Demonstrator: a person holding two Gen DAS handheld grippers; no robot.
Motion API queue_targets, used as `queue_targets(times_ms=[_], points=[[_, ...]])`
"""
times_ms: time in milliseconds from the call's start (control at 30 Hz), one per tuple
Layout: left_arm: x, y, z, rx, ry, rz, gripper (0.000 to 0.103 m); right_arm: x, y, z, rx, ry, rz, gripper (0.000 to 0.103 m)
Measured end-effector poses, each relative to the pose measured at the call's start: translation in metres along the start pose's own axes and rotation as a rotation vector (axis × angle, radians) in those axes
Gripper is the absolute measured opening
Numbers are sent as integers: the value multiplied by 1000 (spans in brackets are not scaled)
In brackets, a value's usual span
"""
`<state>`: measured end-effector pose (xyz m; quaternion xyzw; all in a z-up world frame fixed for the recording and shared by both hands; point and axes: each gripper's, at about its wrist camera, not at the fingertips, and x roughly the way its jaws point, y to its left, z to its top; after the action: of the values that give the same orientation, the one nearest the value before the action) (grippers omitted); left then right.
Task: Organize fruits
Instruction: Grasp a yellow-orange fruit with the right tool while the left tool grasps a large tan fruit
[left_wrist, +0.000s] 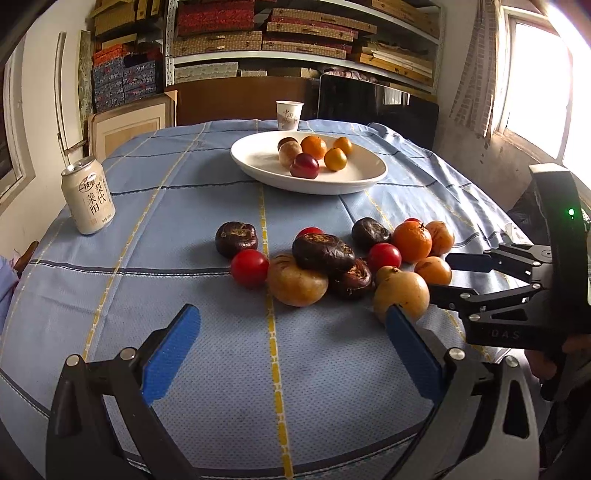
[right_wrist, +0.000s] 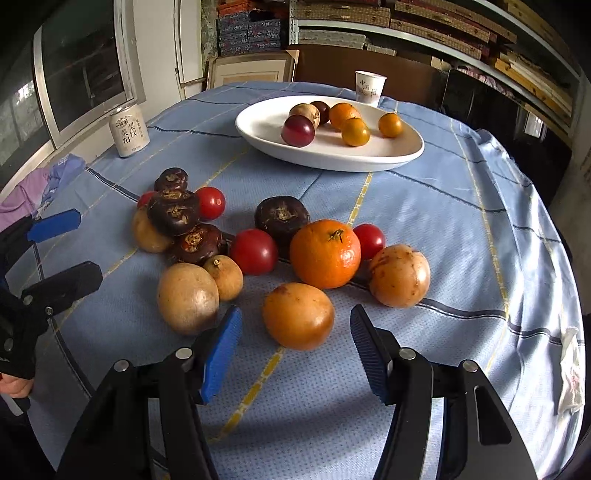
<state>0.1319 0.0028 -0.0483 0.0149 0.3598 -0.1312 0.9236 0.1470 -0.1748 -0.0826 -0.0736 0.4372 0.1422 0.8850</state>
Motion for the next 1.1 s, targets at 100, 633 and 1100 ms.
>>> queue_targets(times_ms=[100, 633, 1100], points=[[0, 0, 0, 5, 2, 2, 98, 2, -2, 0, 12, 5, 9, 62], [7, 3, 2, -12, 27, -1, 98, 10, -6, 3, 42, 27, 34, 58], [0, -1, 3, -1, 16, -69, 98, -12, -23, -13, 146, -28, 77, 40]])
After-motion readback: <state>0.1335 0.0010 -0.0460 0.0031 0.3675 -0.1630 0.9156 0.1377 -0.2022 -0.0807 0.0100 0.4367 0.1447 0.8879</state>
